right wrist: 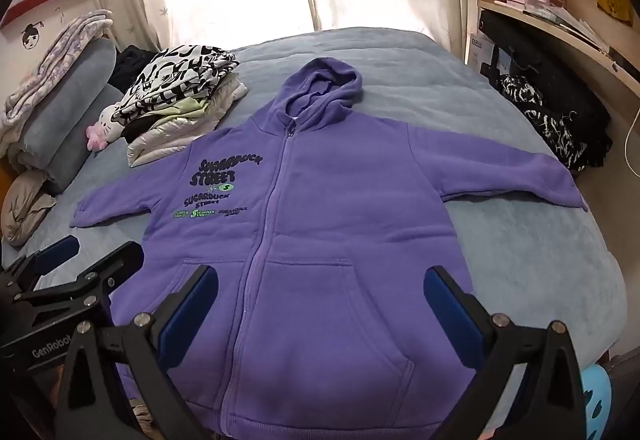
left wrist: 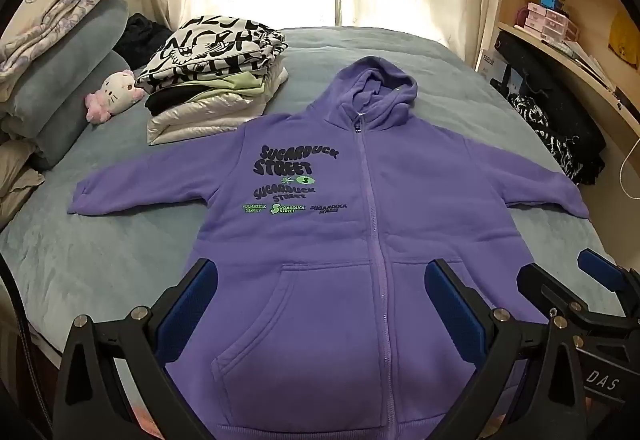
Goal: Fold large clothes
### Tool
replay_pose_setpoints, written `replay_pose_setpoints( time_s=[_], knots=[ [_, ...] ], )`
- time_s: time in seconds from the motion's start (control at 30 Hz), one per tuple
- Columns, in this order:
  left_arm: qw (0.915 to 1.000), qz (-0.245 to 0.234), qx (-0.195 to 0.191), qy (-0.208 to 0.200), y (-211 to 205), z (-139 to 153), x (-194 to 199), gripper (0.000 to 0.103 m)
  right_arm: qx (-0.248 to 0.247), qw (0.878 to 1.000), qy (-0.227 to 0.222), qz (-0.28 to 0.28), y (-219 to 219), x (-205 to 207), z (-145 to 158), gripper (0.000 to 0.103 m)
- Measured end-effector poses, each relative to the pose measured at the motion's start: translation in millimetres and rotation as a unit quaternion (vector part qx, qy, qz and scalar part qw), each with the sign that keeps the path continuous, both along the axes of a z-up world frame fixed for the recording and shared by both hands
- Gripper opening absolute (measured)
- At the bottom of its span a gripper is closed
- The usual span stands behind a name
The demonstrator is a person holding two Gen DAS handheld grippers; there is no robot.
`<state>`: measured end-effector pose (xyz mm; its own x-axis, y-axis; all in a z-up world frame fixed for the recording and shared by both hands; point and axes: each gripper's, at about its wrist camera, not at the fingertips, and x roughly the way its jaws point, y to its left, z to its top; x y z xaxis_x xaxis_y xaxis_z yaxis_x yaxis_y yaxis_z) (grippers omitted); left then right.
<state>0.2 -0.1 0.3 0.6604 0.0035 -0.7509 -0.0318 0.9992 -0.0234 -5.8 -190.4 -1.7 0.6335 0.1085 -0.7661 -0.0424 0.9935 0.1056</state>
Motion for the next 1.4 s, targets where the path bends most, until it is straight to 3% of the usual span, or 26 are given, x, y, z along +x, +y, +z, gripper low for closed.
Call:
replay_pose_setpoints(
  time_s=[1.4],
  knots=[
    [1.0000, 0.000, 0.004, -0.002, -2.1, 2.6, -24.2, 0.102, 0.002, 1.000, 0.005, -0.012, -4.2, -13.4, -6.5, 0.103]
  ],
)
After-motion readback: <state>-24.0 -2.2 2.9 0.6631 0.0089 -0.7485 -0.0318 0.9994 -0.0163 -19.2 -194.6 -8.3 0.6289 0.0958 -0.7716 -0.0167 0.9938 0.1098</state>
